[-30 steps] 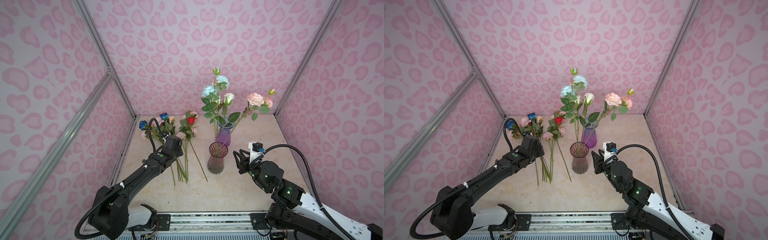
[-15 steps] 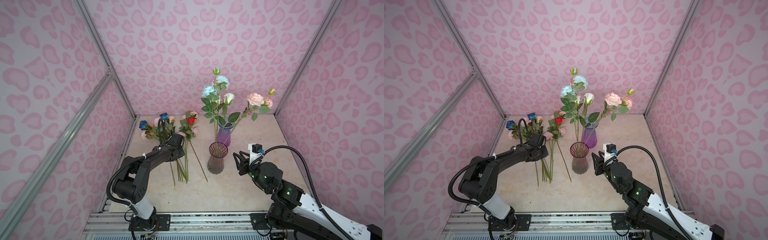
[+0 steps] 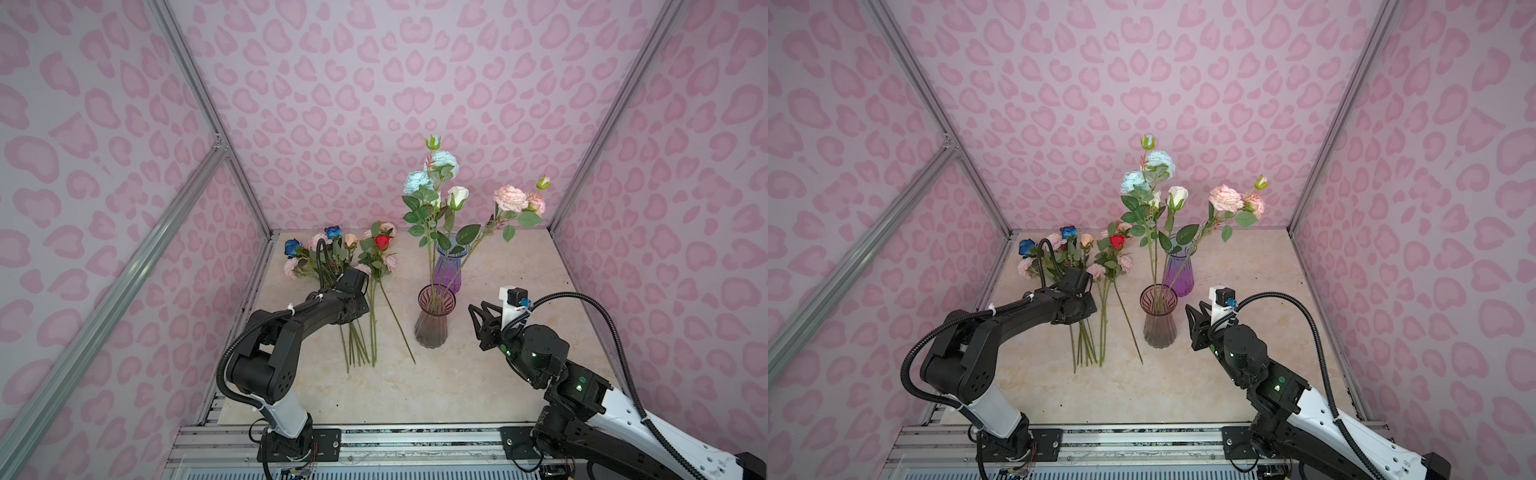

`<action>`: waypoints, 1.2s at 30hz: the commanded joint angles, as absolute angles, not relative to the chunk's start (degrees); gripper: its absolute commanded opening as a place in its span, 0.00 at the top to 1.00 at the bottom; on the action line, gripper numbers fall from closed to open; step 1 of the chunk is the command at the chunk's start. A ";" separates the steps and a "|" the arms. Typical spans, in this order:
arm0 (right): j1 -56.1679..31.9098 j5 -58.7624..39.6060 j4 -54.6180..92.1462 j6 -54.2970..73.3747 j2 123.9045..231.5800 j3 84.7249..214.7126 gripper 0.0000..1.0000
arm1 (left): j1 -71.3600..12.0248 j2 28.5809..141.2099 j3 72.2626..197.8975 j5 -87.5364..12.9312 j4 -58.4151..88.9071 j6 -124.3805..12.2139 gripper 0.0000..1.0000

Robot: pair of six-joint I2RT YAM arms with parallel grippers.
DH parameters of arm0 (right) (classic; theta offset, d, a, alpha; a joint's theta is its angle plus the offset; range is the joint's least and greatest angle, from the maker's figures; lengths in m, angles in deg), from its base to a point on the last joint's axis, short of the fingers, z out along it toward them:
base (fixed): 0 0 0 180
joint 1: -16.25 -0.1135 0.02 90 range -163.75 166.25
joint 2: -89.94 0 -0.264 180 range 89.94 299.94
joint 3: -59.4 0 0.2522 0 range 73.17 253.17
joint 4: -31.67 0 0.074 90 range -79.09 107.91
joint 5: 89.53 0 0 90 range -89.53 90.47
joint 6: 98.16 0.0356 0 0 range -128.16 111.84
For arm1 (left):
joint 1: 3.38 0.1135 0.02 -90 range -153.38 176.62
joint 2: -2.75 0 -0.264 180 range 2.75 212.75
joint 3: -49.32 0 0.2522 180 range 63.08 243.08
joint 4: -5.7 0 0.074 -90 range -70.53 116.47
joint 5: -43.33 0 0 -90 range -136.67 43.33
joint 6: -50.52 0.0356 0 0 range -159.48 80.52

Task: Arrange the flowers into the vase
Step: 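Grasp a blue rose stem and lift it upright with left gripper, then carry the blue rose toward the right gripper and grasp it with right gripper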

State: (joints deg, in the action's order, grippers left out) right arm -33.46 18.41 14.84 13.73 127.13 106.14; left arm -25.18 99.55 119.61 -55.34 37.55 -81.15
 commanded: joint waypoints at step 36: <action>-33.23 13.37 16.34 10.00 135.82 116.72 0.54 | -43.84 37.02 101.46 -49.17 11.20 -50.04 0.97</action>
State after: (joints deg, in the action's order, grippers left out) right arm -33.18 16.31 15.00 10.87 135.02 115.34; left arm -40.09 36.10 101.08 -47.17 15.21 -57.32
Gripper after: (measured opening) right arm 0.459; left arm 0.061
